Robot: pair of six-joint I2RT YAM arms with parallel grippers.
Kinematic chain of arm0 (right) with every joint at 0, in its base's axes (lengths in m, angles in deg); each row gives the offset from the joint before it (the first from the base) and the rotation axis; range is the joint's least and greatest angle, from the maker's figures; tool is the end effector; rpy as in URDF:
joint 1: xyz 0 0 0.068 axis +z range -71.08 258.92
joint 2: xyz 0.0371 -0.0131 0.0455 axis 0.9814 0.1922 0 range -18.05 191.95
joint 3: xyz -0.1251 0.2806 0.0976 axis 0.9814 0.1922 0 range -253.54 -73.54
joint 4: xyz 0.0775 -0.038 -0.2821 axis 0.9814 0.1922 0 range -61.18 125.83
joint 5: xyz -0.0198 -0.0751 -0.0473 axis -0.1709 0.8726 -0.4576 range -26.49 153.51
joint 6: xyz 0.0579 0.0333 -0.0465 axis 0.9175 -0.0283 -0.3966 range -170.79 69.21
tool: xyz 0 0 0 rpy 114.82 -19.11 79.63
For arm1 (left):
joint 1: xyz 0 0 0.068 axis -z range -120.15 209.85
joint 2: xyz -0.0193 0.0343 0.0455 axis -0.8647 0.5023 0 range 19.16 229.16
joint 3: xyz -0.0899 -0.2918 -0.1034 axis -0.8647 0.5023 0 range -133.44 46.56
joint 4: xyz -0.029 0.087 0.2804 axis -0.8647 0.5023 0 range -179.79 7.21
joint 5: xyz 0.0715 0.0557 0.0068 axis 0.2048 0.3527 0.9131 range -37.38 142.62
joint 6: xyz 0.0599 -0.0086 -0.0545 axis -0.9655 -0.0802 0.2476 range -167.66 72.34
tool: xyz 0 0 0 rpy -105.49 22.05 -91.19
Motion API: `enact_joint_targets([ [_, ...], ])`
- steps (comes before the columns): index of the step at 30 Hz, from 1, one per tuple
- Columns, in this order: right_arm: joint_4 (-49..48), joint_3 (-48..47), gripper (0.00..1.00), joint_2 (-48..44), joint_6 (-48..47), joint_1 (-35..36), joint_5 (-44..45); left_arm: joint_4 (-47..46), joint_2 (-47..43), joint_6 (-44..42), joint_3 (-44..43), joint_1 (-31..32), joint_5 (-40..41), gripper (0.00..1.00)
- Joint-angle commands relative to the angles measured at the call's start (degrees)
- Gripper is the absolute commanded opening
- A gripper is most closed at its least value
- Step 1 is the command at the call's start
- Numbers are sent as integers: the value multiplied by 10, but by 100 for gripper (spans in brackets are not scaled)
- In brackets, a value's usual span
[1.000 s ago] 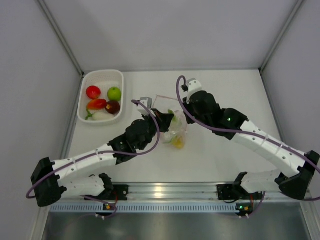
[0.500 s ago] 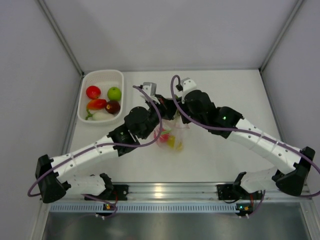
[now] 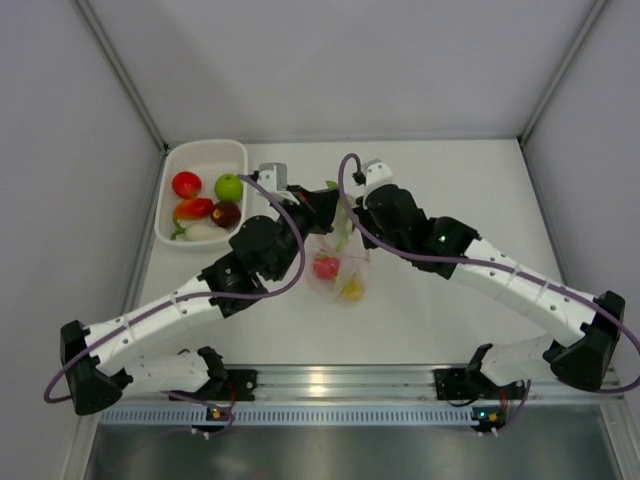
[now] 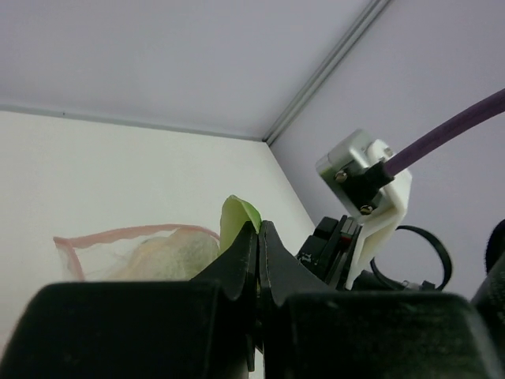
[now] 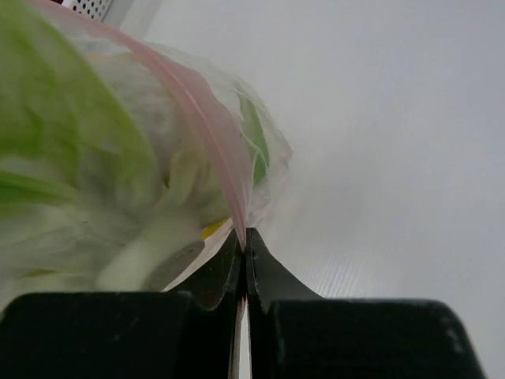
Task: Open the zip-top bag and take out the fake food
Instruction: Pick up the fake vegetable from the zipper food storage bag, then place the fake vegetable in the bin.
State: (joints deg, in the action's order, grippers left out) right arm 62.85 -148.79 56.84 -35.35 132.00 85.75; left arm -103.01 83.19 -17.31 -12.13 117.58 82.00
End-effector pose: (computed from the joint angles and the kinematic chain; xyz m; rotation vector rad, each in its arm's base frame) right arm 0.2221 0.2511 0.4021 -0.4709 2.0707 0.2934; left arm 0.1901 -0.2362 0.4488 -0.0808 1.5112 -0.8834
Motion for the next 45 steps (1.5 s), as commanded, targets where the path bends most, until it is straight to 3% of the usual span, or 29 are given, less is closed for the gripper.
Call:
enact_joint_targets([
  [1, -39, 3, 0, 5, 11, -11, 5, -59, -41, 7, -4, -2, 31, 0],
  [9, -48, 19, 0, 12, 13, -58, -4, -99, -93, 30, 32, -12, 9, 0],
  [20, -55, 36, 0, 16, 7, -97, 2, -124, -163, 64, 79, -38, 81, 0],
  [31, -48, 33, 0, -7, 3, -111, 7, -118, -213, 14, 90, -63, 120, 0],
  [35, -41, 33, 0, -19, -1, -111, 11, -60, -217, -13, 72, -64, 162, 0],
  [42, -24, 39, 0, -55, -18, -112, 39, 199, -147, -26, -55, -66, 278, 0],
  [45, -20, 43, 0, -70, -22, -112, 40, 236, -123, -34, -67, -82, 264, 0],
])
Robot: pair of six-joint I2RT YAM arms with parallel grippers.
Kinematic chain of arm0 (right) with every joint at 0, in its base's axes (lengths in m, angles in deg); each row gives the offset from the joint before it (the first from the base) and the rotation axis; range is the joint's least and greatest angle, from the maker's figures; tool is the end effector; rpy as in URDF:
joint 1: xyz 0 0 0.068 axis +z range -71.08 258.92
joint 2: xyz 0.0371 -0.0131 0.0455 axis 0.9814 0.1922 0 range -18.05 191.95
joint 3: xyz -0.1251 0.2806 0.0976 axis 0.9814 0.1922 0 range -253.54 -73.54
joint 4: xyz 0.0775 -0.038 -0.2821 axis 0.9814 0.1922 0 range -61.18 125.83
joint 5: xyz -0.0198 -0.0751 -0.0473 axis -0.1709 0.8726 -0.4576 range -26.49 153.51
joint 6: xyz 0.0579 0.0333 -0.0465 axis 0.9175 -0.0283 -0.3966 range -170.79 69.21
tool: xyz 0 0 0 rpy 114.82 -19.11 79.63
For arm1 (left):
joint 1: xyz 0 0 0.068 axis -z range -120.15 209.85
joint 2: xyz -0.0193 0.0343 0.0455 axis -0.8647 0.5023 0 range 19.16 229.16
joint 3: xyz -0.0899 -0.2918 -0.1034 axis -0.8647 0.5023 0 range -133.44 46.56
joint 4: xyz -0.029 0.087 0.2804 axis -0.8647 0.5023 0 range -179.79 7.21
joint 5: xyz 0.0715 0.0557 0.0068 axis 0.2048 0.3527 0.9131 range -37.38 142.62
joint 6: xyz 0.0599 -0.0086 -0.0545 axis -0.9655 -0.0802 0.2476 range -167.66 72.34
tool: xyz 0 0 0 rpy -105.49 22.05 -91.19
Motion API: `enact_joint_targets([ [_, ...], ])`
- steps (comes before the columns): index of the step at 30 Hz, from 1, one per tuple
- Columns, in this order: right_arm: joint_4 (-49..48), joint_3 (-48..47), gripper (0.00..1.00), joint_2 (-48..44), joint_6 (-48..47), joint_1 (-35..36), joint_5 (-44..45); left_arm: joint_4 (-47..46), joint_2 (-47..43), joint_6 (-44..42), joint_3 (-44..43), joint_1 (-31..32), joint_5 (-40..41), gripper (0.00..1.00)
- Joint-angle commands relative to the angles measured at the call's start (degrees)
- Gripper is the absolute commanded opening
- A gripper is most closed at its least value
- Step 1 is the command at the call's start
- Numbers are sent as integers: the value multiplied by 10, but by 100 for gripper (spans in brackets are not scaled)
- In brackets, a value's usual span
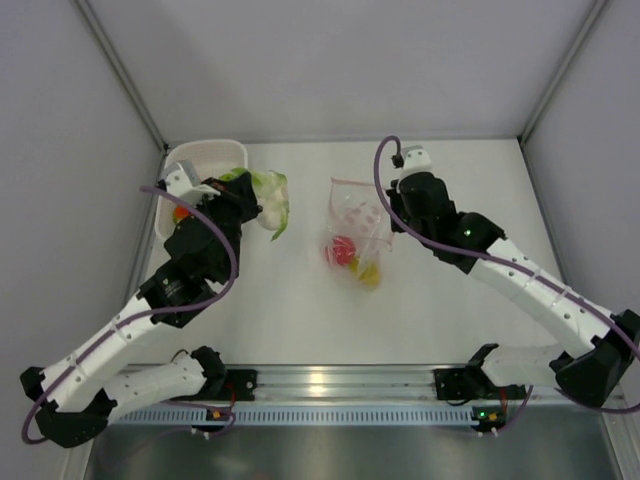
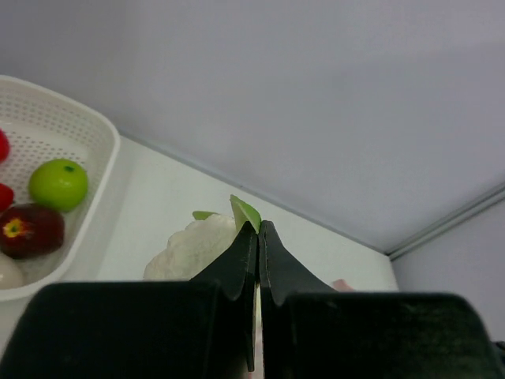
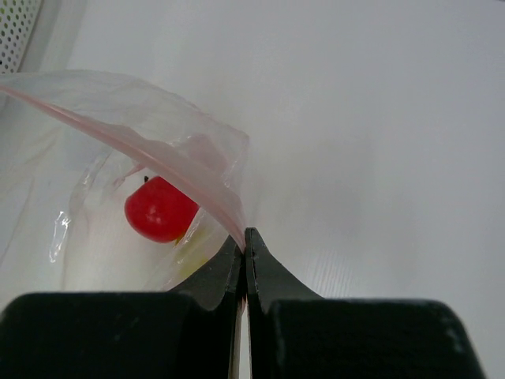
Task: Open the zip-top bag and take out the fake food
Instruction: Place the fake vegetable in the bin.
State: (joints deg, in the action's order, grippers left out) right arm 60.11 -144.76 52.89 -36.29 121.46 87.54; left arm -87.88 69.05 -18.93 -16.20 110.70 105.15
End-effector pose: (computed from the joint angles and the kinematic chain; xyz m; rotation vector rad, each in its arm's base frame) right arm 0.2525 0.1926 0.4012 -0.2572 2.0490 0.1703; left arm 0.1647 -0.1135 0.4975 -0.5002 1.3871 -0.5019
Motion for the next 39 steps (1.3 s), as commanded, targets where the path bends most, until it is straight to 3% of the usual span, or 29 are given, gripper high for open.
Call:
enact_joint_targets([
  [1, 8, 5, 0, -33, -13, -7, 21, 86, 27, -18, -25, -29, 20, 0],
  [6, 0, 23, 0, -55, -19, -7, 19, 123, 94, 11, -49, -102, -60, 0],
  [13, -9, 37, 0, -74, -28, -8, 19, 121, 198, 52, -71, -253, -174, 0],
  [30, -13, 49, 0, -71, -38, -7, 8, 69, 372, 73, -160, -527, -295, 0],
  [39, -18, 50, 0, -68, -40, -6, -1, 63, 502, 42, -253, -559, -349, 0],
])
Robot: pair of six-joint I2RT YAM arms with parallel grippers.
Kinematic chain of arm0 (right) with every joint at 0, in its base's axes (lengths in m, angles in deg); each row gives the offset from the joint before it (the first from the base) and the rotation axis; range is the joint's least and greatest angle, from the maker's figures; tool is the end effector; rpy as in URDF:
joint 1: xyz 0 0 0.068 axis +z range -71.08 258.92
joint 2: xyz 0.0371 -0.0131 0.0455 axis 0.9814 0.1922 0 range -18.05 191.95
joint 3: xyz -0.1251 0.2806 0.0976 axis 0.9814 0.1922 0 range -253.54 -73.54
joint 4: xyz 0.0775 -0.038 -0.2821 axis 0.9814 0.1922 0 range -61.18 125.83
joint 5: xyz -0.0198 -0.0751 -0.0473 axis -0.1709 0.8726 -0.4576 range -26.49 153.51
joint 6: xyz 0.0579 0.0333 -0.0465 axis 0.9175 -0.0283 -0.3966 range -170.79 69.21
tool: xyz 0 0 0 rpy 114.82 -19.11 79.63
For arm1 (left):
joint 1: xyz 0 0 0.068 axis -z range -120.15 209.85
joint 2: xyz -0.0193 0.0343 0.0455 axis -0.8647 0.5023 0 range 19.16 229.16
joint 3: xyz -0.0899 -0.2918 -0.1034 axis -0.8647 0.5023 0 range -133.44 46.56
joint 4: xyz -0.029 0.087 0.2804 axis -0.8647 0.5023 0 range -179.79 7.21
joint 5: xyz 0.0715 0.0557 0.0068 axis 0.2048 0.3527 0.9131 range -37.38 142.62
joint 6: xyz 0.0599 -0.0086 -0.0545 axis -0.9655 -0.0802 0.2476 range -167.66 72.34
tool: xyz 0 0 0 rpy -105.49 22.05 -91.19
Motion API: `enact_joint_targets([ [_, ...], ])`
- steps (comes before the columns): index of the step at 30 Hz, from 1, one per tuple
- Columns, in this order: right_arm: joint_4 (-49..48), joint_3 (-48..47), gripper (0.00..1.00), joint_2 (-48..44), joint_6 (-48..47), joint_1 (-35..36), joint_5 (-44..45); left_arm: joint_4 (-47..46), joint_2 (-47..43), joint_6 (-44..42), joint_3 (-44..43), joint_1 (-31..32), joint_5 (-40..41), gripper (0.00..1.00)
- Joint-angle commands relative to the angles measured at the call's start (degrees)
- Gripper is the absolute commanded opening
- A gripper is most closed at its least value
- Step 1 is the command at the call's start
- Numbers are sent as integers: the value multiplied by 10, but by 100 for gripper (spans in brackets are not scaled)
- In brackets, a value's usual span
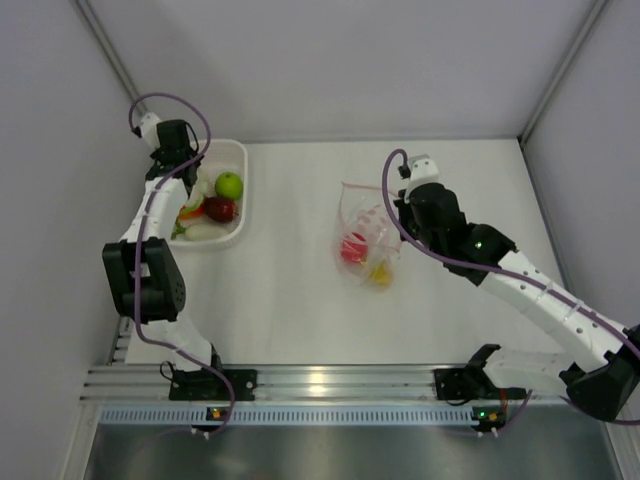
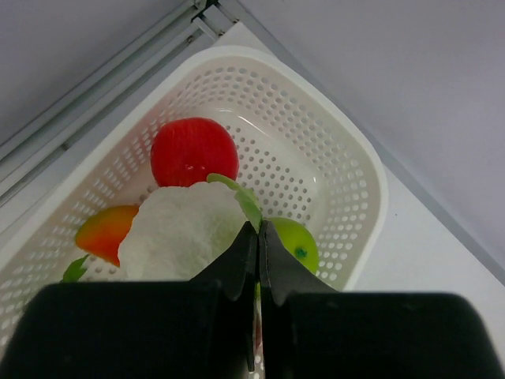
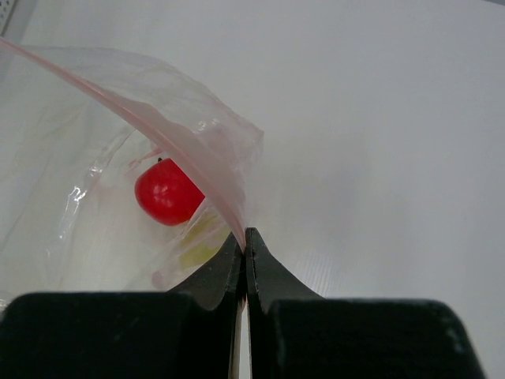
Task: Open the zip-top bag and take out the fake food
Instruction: Place the fake vegetable in the bin.
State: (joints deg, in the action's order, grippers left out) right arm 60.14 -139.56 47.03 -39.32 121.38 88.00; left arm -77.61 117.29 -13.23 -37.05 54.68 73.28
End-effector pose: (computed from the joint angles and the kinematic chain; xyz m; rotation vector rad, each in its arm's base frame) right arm 0.2309 0.1716 0.3938 -0.2999 2.0298 0.1351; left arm 0.4720 0.0678 0.3501 -0.8856 1.7988 0.0411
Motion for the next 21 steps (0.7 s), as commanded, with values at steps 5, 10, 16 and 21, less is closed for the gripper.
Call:
enact_joint_targets([
  [5, -20, -3, 0, -6, -11, -5, -8, -38, 65, -17, -87, 1, -77, 15],
  [10, -18, -3, 0, -2, -12, -5, -7, -37, 59, -15, -98, 2, -103, 98],
  [16, -27, -3, 0, -5, -3, -5, -25, -18, -4, -37, -103, 7, -146, 98],
  [21, -45, -3, 0, -1, 15, -5, -42, -13, -92, -58, -68, 47, -162, 98],
])
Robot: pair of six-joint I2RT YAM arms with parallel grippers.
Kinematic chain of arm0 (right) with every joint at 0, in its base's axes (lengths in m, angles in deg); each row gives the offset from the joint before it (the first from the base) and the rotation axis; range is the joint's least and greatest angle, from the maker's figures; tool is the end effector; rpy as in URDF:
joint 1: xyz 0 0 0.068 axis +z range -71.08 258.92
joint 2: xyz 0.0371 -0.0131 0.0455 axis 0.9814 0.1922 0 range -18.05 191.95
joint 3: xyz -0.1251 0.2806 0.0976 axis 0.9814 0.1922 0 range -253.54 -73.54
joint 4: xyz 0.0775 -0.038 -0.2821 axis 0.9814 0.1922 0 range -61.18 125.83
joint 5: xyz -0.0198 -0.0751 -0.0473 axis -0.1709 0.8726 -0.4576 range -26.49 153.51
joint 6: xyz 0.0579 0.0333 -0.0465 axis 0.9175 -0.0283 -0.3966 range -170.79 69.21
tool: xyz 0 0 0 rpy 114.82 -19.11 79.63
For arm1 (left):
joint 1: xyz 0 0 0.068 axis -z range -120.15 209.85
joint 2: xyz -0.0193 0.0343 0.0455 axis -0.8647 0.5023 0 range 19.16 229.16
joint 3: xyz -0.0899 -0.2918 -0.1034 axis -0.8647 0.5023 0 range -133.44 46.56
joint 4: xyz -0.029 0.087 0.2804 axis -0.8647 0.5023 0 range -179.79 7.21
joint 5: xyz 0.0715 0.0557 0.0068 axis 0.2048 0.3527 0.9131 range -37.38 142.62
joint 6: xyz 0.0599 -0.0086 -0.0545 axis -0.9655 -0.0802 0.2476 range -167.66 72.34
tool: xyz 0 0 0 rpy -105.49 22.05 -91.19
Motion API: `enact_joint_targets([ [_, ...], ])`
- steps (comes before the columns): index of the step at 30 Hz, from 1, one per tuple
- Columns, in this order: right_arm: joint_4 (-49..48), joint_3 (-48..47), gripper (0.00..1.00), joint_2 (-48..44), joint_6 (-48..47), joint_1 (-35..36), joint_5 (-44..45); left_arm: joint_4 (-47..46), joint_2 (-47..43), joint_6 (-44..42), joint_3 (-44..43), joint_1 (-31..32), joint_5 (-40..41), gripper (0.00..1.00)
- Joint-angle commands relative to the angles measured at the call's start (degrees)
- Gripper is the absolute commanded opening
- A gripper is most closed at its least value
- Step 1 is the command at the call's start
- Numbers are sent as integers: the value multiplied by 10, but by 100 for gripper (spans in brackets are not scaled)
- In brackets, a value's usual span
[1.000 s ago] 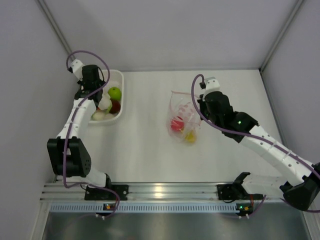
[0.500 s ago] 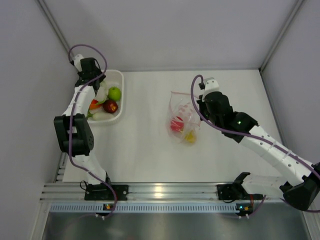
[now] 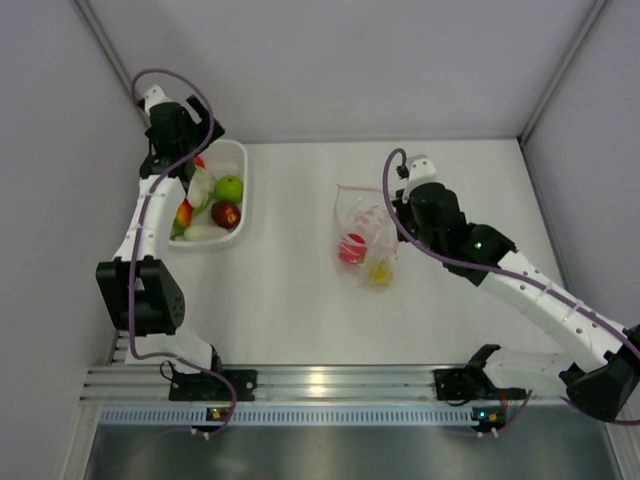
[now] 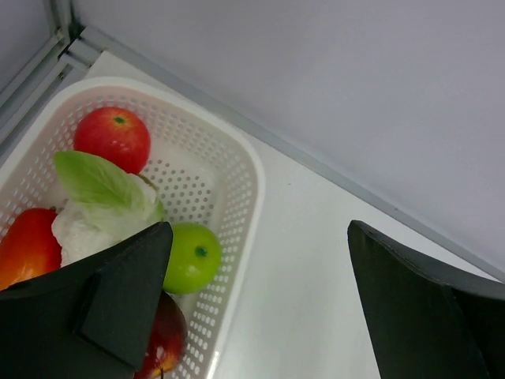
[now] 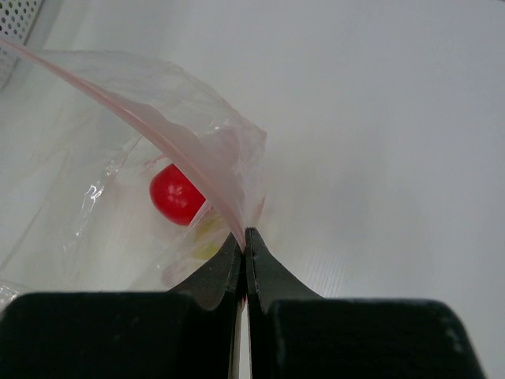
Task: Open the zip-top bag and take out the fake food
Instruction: Place the fake vegetable in the bin, then pick up the fake fruit from the zipper food storage bag.
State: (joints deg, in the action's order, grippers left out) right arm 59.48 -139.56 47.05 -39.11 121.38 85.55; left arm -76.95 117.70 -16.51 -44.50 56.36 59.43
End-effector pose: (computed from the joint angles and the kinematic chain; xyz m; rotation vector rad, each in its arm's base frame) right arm 0.2305 0.1749 0.3945 -0.3192 2.0287 0.1851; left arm 0.4864 0.0381 0.3978 -0.6498 1.8156 -0.2093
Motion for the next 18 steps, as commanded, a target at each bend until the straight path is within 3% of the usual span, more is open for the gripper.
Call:
enact_joint_targets([
  [1, -39, -4, 0, 0, 16, -5, -18, -19, -112, -32, 22, 40, -22, 98],
  [4, -44, -10, 0, 6, 23, -5, -23, -18, -170, -40, 53, 99, -21, 98],
  [7, -48, -10, 0, 9, 30, -5, -22, -19, -218, -51, 88, 175, 36, 98],
  [11, -56, -5, 0, 6, 48, -4, -17, -19, -247, -48, 130, 296, 77, 98],
  [18, -54, -10, 0, 2, 50, -5, -14, -1, -302, -28, 187, 431, 145, 98],
])
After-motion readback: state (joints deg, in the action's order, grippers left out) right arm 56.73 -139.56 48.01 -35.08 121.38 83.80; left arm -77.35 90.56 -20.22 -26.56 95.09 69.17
